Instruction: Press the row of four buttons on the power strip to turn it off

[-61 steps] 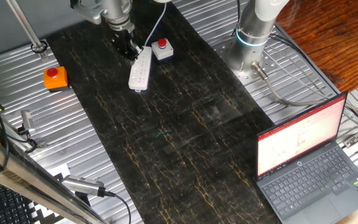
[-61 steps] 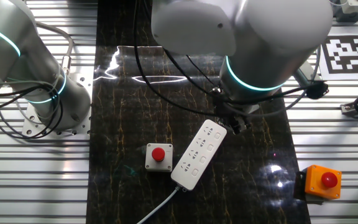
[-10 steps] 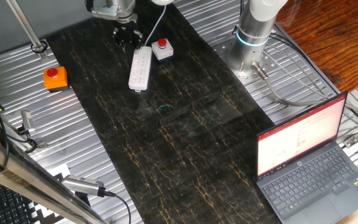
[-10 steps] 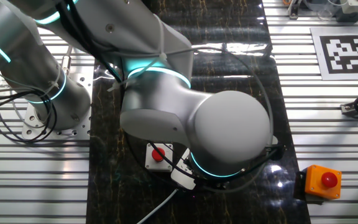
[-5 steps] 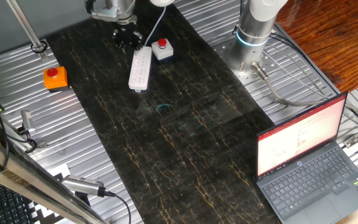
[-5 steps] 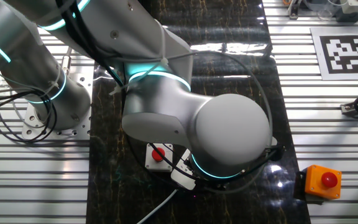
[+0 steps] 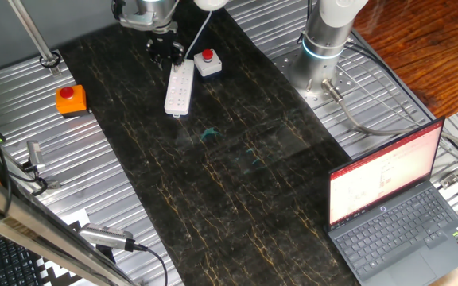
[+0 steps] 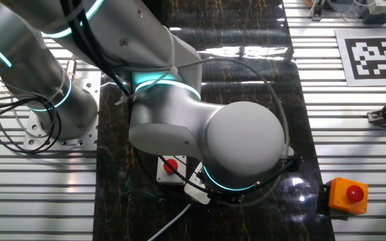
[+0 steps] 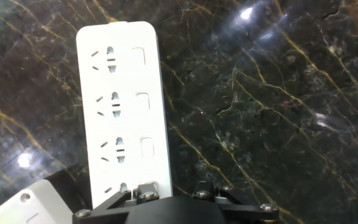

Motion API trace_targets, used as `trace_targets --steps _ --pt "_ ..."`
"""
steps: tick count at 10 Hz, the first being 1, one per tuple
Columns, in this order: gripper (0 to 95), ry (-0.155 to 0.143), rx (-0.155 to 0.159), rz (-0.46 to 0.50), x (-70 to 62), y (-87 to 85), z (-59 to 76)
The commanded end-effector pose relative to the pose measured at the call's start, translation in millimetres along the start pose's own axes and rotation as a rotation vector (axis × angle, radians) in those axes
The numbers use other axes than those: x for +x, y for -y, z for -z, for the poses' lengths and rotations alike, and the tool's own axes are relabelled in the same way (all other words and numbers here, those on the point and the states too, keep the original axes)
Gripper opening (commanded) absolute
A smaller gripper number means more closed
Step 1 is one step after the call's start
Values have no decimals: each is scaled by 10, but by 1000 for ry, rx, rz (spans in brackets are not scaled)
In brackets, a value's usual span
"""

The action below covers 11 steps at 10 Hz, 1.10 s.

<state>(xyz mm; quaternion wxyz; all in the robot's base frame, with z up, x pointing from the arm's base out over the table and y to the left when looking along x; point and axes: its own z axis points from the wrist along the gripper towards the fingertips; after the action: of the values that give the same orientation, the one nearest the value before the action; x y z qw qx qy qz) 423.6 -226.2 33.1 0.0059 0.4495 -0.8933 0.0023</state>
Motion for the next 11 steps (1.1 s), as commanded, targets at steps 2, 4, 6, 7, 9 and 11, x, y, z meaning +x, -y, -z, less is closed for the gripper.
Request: trace_targets --steps 2,4,6,7,9,11 --pt "380 1 -14 -15 -65 -13 136" --pt "380 6 -10 -30 -198 -15 117" --pt "380 10 -10 -48 -358 5 70" --pt "380 9 -9 -52 -411 15 57" --pt "380 6 -6 -57 -480 14 26" --pt "380 5 -6 -50 -484 13 26"
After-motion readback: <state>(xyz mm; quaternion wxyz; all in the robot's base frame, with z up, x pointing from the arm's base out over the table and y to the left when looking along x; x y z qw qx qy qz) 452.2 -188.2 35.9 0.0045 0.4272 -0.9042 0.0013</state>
